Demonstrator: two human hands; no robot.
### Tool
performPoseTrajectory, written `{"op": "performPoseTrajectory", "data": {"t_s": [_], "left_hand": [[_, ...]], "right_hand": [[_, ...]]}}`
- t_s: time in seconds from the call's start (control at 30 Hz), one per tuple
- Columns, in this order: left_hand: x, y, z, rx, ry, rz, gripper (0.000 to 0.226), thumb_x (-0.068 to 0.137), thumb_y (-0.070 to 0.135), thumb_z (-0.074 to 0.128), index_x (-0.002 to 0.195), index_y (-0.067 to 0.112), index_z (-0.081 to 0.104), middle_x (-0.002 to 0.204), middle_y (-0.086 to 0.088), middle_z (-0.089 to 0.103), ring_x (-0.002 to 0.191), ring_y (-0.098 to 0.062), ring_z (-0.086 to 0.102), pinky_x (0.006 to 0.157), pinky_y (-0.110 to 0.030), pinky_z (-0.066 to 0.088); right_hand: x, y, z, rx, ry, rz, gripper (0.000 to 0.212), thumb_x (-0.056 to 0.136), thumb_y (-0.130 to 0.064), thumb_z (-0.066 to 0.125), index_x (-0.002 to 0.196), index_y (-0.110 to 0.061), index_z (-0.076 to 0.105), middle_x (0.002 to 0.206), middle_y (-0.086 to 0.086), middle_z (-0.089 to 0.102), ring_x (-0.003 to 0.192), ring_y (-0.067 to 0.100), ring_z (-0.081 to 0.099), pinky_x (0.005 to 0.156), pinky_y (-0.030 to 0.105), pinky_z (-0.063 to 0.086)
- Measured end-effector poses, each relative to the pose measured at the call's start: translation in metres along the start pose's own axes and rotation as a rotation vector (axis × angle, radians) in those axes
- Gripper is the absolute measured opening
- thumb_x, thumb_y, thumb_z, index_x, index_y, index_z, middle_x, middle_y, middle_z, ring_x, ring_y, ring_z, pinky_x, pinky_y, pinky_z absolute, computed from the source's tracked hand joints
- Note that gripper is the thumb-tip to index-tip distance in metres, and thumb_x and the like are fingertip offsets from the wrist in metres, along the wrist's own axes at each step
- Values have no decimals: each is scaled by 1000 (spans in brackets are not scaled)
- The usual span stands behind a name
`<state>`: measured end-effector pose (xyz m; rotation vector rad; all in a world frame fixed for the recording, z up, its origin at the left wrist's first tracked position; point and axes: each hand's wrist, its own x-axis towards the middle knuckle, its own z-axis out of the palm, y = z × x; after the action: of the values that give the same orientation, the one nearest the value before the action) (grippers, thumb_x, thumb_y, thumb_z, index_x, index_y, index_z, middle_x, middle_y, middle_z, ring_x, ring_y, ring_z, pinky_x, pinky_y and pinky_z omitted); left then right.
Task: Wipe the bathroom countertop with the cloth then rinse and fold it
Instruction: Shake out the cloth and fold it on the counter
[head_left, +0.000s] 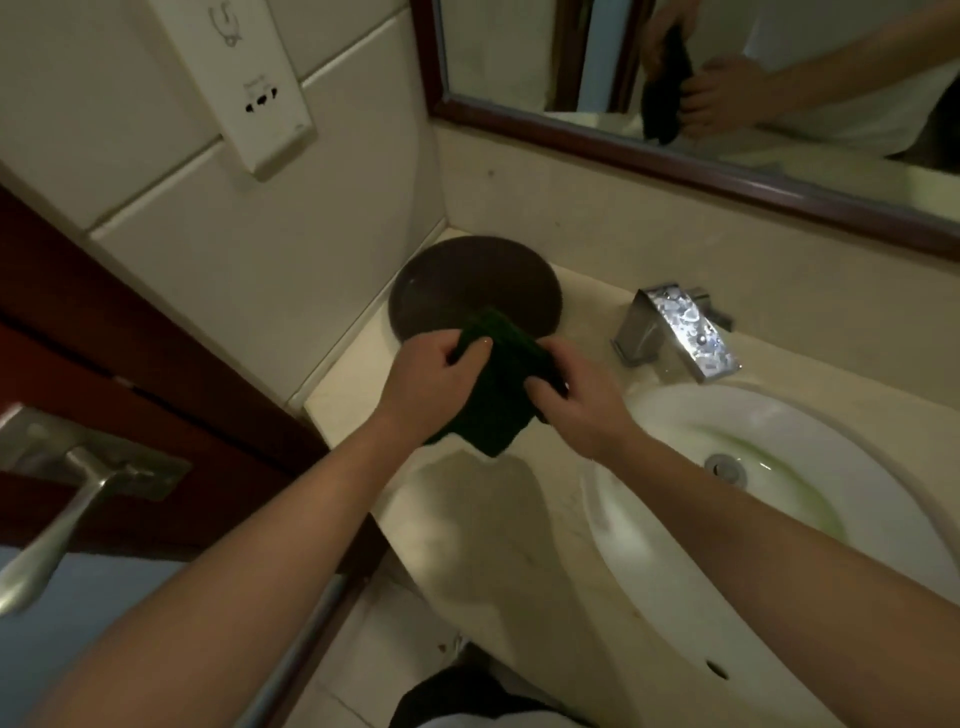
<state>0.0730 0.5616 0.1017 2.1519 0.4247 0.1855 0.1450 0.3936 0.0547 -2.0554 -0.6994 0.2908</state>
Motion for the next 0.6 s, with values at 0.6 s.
{"op": "performPoseTrajectory", "data": {"t_s": [0.6], "left_hand": [[70,-34,-15,-880,-284,-833,41,92,35,62,123,10,57,120,-14,67,104,-31,68,87,-41,57]], "right_hand": [[16,21,13,1537,-193,759,87,74,-20,74,150,-19,32,148,18,44,125,39,54,98,51,50]]}}
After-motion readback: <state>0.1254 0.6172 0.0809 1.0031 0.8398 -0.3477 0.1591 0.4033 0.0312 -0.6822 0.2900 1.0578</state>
